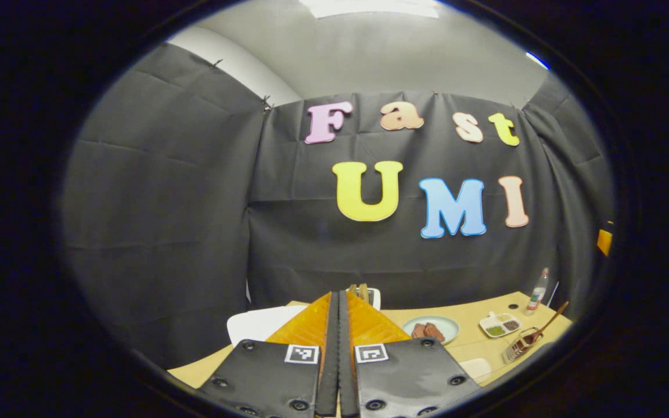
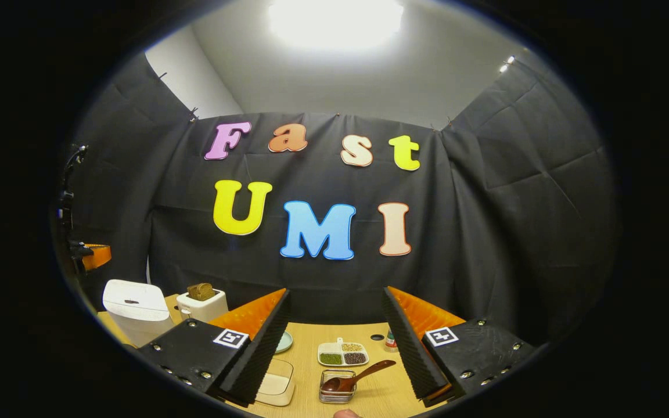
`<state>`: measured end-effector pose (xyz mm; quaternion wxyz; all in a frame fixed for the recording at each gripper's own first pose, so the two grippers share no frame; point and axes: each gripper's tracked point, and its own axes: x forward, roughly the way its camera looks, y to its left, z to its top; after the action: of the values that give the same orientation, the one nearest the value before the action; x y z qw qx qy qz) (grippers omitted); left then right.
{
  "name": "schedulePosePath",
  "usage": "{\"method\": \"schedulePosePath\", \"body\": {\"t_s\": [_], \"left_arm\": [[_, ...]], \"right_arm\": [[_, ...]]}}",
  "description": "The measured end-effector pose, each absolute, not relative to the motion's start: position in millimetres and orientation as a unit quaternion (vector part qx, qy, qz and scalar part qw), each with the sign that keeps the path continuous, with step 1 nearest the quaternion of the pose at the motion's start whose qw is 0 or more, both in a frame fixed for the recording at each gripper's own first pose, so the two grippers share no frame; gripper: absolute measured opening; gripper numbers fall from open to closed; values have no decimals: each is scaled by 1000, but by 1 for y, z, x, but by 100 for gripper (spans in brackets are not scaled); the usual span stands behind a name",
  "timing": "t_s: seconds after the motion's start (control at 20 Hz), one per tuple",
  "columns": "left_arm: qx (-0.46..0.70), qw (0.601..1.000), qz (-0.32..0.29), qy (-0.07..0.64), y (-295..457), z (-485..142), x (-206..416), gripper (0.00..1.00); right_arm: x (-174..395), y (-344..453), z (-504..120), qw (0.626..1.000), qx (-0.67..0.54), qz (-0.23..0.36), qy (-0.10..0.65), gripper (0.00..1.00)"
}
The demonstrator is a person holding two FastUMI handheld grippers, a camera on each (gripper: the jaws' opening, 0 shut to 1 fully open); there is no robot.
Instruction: Close the left gripper, press the button to open the rice cooker; take a wooden spoon from the chopstick holder with the right hand, scoop a spoonful of rice and pour it into the rice cooker, then put the wooden spoon back into the chopstick holder.
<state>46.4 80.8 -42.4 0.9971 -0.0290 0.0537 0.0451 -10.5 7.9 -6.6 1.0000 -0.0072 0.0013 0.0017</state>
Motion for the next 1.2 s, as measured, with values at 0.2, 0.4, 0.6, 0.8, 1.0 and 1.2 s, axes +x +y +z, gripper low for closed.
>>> {"method": "schedulePosePath", "body": {"t_s": [0.2,0.4,0.6,0.8,1.0,1.2], "left_arm": [[-43,993,45,96,101,-82,72,8],[-59,987,42,145,113,-127,91,9],[-69,977,43,198,120,-177,103,12],[-64,972,51,221,131,-201,106,9],[-60,969,51,236,128,-218,107,9],[-60,968,57,235,127,-222,103,9]], "right_arm": [[-14,0,-7,1000,-13,-14,5,95],[-19,-3,-11,999,-22,-24,14,95],[-21,-3,-16,999,-28,-27,22,95],[-25,-6,-18,999,-31,-32,26,95],[-26,-12,-21,998,-29,-35,34,95],[-23,-13,-22,998,-20,-37,38,95]]}}
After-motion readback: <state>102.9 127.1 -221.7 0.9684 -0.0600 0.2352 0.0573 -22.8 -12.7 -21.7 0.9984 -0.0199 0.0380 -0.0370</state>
